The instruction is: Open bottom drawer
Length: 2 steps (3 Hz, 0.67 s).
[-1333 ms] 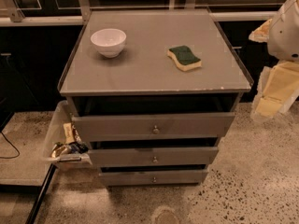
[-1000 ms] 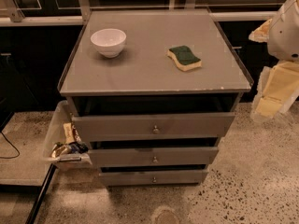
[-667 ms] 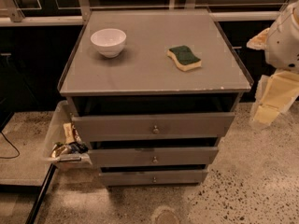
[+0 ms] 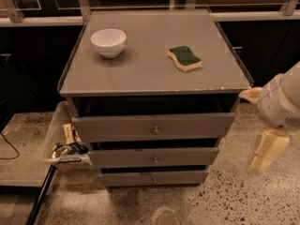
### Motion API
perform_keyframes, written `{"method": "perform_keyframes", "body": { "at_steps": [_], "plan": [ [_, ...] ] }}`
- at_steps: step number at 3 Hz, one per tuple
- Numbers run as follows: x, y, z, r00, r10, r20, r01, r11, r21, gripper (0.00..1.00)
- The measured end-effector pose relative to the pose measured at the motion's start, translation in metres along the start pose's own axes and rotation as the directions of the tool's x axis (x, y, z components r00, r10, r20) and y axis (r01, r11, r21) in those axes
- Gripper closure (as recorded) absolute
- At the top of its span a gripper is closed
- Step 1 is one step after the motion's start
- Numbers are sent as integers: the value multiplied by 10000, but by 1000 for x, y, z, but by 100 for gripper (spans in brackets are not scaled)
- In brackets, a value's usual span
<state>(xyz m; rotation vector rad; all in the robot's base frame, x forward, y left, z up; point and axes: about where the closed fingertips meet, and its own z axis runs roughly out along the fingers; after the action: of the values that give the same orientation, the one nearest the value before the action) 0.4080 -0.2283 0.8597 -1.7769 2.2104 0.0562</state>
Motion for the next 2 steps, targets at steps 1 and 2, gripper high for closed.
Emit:
{"method": "perform_keyframes", "body": {
  "at_steps": [1, 2],
  "plan": [
    [42, 22, 68, 9998, 62, 201, -50, 9982, -602, 0],
    [47, 25, 80, 9997, 49, 229, -33, 9976, -697, 0]
  ]
}}
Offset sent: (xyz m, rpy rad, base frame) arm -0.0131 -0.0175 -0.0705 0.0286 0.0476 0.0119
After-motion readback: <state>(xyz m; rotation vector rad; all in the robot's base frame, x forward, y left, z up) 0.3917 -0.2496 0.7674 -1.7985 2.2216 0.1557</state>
